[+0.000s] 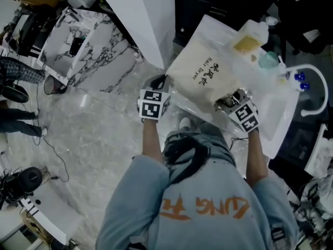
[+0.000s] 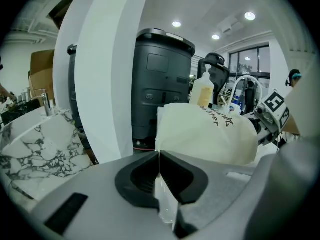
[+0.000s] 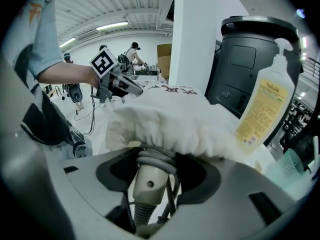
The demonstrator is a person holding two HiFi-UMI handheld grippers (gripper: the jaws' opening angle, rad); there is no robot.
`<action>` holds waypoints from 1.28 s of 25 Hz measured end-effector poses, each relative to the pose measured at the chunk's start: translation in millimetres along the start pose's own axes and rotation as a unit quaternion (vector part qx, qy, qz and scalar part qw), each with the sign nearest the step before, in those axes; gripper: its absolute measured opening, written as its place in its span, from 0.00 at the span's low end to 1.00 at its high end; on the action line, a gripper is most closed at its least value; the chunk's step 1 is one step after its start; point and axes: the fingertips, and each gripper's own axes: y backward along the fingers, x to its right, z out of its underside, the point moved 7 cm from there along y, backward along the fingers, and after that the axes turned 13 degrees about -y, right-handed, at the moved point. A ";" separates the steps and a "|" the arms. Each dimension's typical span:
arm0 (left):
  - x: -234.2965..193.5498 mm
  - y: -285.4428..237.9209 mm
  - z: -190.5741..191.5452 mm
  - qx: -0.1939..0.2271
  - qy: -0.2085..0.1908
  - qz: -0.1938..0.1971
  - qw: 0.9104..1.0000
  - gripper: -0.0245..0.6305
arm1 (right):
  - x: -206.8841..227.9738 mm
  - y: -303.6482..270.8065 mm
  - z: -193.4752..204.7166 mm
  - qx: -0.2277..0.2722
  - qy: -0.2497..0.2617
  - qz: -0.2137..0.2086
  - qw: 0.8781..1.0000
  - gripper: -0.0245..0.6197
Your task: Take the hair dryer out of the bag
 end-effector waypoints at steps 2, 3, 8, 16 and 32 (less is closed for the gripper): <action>-2.6 -0.3 -0.8 0.001 0.003 -0.014 1.000 0.05 | 0.0 5.3 4.4 -0.004 0.002 0.001 1.000 0.40; -3.7 -0.6 -1.1 0.002 0.005 -0.023 1.000 0.05 | 0.0 8.5 7.1 -0.007 0.004 0.001 1.000 0.40; -6.3 -7.2 -5.1 0.004 0.016 -0.057 0.998 0.05 | 5.4 26.2 22.6 -0.027 0.017 0.009 0.999 0.40; -5.6 -17.2 -7.4 0.000 0.027 -0.077 0.997 0.05 | 17.1 56.7 62.3 -0.058 0.005 0.025 0.998 0.40; -7.3 -7.9 -27.3 0.020 0.041 -0.105 0.993 0.14 | 65.0 93.4 131.6 -0.083 -0.162 0.144 0.973 0.40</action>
